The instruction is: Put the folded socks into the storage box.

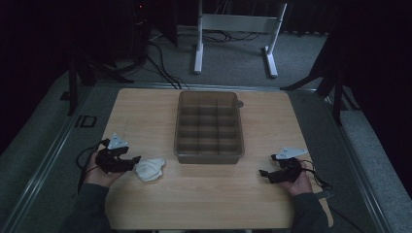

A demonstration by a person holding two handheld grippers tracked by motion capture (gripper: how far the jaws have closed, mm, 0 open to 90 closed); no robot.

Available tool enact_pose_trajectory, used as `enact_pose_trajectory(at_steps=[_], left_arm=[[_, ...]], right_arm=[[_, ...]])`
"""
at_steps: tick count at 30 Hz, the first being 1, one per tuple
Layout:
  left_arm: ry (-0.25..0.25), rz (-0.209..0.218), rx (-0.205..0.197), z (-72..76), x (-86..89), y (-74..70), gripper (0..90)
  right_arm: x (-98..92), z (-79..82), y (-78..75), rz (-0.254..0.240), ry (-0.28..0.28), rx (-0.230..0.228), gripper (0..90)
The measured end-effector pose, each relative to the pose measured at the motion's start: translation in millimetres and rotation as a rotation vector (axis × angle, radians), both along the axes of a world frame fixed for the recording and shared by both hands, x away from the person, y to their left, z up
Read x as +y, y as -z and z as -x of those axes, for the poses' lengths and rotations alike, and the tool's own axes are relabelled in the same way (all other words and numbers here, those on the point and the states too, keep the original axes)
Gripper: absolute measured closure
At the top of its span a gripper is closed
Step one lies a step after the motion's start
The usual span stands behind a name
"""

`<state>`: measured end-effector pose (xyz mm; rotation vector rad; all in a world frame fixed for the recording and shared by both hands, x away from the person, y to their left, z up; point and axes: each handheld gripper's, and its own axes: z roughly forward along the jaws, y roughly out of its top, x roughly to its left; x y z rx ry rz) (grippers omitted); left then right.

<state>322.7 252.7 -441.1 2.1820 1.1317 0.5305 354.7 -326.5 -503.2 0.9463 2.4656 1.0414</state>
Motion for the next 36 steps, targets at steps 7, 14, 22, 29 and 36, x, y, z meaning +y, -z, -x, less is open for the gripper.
enact_pose_trajectory(at_steps=[7,14,22,29,36], left_arm=[[0.029,-0.021,0.007,0.9,1.6,-7.4,38.5],[0.071,-0.064,0.021,-0.1,-0.3,-13.9,38.5],[0.118,-0.105,0.028,-1.2,-3.2,-22.0,39.7],[0.154,-0.144,0.052,-3.6,-4.6,-27.7,39.4],[0.185,-0.174,0.073,-5.2,-6.6,-31.0,39.4]], right_arm=[[0.0,0.0,0.0,0.000,0.000,0.000,12.9],[0.0,0.0,0.0,0.000,0.000,0.000,12.9],[0.0,0.0,0.0,0.000,0.000,0.000,12.9],[0.0,0.0,0.0,0.000,0.000,0.000,12.9],[0.0,0.0,0.0,0.000,0.000,0.000,12.9]])
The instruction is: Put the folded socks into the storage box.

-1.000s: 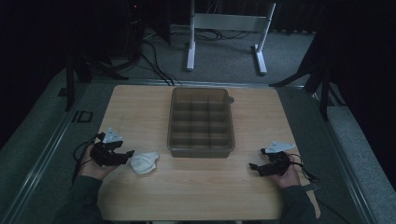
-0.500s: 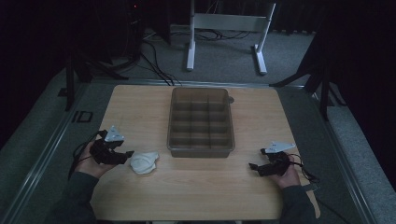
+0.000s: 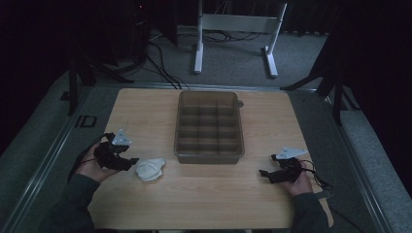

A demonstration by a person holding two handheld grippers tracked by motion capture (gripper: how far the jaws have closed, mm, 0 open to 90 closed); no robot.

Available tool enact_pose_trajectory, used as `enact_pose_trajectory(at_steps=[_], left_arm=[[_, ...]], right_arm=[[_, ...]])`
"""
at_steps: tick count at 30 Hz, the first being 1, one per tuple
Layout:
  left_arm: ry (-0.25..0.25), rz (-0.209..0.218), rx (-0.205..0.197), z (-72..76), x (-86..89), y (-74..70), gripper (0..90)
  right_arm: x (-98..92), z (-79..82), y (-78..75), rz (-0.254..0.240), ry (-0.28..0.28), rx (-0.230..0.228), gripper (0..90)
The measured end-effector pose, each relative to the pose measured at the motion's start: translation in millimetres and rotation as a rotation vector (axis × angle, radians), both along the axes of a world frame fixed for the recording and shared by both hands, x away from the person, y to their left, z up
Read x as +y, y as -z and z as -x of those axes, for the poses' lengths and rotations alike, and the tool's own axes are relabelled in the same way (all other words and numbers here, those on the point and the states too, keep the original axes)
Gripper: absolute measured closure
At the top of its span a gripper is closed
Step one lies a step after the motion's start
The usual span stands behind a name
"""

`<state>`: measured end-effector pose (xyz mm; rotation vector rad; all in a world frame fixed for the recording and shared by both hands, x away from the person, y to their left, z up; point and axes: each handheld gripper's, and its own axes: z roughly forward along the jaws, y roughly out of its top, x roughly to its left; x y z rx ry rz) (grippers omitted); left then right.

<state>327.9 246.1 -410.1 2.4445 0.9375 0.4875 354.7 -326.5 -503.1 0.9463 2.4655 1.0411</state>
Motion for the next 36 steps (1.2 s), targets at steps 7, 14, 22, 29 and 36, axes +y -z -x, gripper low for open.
enact_pose_trajectory(at_steps=[7,14,22,29,36], left_arm=[[0.038,-0.031,0.022,-2.5,-5.2,-4.0,39.3],[0.067,-0.061,0.038,-6.1,-10.5,-6.6,39.4],[0.097,-0.092,0.057,-9.8,-15.0,-9.7,39.5],[0.128,-0.119,0.080,-12.8,-20.6,-7.7,39.8],[0.173,-0.171,0.114,-15.8,-30.0,-2.6,40.0]], right_arm=[[0.0,0.0,0.0,0.000,0.000,0.000,12.9],[0.0,0.0,0.0,0.000,0.000,0.000,12.9],[0.0,0.0,0.0,0.001,0.000,0.000,12.9],[0.0,0.0,0.0,0.000,0.000,0.000,12.9],[0.0,0.0,0.0,0.000,0.000,0.000,12.9]])
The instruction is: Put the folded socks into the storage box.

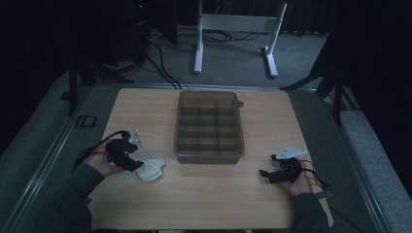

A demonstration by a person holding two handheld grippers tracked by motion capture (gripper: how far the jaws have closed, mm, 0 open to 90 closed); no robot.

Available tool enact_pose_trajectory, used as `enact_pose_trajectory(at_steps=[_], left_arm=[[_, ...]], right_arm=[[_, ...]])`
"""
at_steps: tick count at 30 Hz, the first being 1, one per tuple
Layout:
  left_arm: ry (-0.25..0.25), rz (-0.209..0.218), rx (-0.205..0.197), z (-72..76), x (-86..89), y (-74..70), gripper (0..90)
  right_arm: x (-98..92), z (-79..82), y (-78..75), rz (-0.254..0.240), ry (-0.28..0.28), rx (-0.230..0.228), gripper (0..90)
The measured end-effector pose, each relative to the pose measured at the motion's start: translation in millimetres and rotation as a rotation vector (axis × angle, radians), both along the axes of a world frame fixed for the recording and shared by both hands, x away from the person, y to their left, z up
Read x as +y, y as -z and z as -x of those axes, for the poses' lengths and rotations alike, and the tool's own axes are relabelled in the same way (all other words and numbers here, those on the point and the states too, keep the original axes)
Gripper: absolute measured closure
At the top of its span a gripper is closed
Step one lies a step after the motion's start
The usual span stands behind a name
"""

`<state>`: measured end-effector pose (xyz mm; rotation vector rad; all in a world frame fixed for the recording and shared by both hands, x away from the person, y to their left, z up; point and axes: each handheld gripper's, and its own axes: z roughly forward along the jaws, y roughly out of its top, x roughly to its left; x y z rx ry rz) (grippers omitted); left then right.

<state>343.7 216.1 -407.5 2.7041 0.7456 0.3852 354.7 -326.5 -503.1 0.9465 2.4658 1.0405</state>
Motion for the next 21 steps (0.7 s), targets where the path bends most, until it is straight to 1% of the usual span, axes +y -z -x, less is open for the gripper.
enact_pose_trajectory(at_steps=[4,7,10,14,17,20,21], left_arm=[[0.015,-0.006,0.014,-2.2,-2.9,3.0,40.4],[0.023,0.001,0.026,-3.8,-3.6,5.8,41.2],[0.034,-0.006,0.042,-5.8,-4.9,8.2,41.6],[0.044,-0.003,0.034,-6.8,-6.6,8.6,41.6],[0.051,0.006,0.038,-7.2,-8.3,9.8,41.7],[0.060,-0.001,0.049,-7.9,-9.7,11.6,41.9],[0.070,-0.008,0.056,-8.6,-11.4,13.8,42.1]], right_arm=[[0.0,0.0,0.0,0.000,0.000,0.000,12.9],[0.0,0.0,0.0,0.000,0.000,0.000,12.9],[0.0,0.0,0.0,0.000,0.000,0.000,12.9],[0.0,0.0,0.0,0.000,0.000,0.000,12.9],[0.0,0.0,0.0,0.000,0.000,0.000,12.9],[0.0,0.0,0.0,0.000,0.000,0.000,12.9],[0.0,0.0,0.0,0.000,0.000,0.000,12.9]])
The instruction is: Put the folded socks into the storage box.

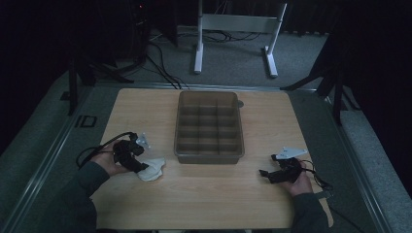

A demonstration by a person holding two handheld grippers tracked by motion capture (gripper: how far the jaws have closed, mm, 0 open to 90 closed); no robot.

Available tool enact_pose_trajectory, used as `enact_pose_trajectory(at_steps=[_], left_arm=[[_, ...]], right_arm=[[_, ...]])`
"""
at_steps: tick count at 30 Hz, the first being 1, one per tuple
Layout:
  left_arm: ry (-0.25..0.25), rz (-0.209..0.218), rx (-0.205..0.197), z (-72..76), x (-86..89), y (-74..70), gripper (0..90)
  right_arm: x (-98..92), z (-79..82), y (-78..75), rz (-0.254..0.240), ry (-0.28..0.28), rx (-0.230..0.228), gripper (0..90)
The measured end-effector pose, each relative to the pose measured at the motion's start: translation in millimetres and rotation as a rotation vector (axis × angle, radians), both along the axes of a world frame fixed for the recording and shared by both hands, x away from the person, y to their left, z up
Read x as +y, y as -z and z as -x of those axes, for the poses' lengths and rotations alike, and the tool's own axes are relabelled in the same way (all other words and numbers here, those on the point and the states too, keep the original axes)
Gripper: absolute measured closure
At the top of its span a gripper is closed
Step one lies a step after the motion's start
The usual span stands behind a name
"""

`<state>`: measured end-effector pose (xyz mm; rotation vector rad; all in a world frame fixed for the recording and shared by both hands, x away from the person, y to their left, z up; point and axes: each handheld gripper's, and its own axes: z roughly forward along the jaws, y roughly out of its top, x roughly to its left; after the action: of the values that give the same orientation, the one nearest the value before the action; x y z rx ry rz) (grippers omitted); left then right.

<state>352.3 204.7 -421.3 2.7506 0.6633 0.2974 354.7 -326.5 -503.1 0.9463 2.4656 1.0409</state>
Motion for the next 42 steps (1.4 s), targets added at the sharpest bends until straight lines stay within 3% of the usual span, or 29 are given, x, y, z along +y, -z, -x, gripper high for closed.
enact_pose_trajectory(at_steps=[19,27,32,42], left_arm=[[0.073,-0.074,0.071,-4.4,-14.4,21.9,39.8],[0.091,-0.044,0.095,-4.7,-20.6,25.8,38.1],[0.093,-0.051,0.121,-7.4,-24.2,33.1,36.3],[0.050,0.010,0.152,-14.1,-18.1,45.1,27.3]], right_arm=[[0.0,0.0,0.0,0.000,0.000,0.000,12.9],[0.0,0.0,0.0,0.000,0.000,0.000,12.9],[0.0,0.0,0.0,0.000,0.000,0.000,12.9],[0.0,0.0,0.0,0.000,0.000,0.000,12.9]])
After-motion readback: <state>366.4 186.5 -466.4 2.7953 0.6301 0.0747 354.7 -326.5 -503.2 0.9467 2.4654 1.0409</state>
